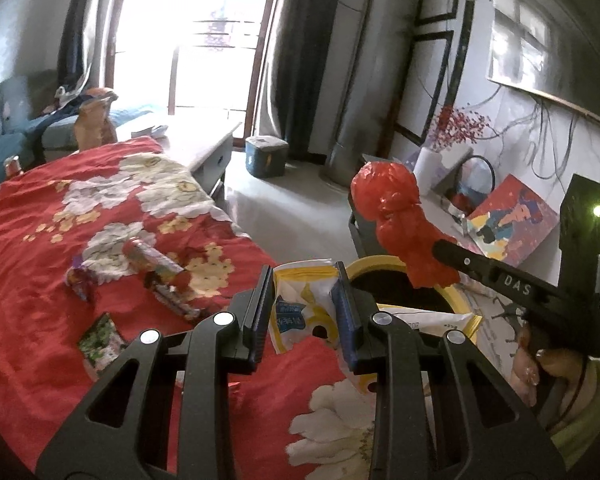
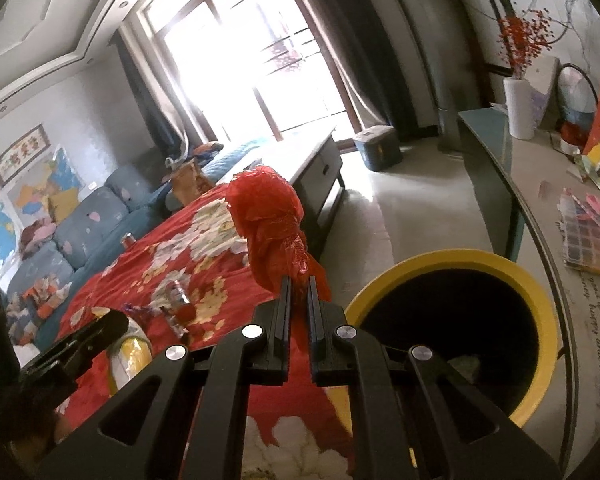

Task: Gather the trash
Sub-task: 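Carry the wrapper and red bag in both tools over the yellow-rimmed bin, then open both tools over the bin to drop the wrapper and red bag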

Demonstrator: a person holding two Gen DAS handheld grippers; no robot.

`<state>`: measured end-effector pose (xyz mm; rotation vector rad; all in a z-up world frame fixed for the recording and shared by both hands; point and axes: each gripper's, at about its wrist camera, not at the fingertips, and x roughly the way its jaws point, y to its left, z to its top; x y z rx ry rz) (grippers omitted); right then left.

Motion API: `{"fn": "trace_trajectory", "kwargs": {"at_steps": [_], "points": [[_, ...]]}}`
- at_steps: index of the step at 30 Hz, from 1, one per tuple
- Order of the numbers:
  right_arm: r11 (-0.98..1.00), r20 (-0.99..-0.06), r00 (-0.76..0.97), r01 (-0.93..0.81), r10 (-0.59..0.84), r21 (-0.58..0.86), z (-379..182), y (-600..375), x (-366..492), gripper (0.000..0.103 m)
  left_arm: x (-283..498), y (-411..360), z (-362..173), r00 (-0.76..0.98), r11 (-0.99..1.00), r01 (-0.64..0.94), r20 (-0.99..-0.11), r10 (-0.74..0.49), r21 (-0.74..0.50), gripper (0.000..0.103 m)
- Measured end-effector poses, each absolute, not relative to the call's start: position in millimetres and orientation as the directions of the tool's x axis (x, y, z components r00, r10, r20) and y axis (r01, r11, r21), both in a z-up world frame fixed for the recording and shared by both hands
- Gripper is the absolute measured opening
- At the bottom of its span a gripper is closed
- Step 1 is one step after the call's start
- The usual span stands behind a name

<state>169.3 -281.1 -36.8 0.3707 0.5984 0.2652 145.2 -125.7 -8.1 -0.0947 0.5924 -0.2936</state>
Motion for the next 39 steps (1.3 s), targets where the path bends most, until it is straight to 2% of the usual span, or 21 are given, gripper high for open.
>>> {"fn": "trace_trajectory", "kwargs": {"at_steps": [17,39], "points": [[0.898,-0.529,0.812,0.015,0.245,0.439,-60,-354,177,0.007,159,-186,-22,0.746,0.935,0.341,-0.576,-0.334,-0.1,0.023],[0.871,-0.624,0.747,0.129,0.228,0.473,-106,-401,187,0.007,191,-248,-53,0.703,0.924,0.382,-0.64,-0.31,-0.028,0.023]]}}
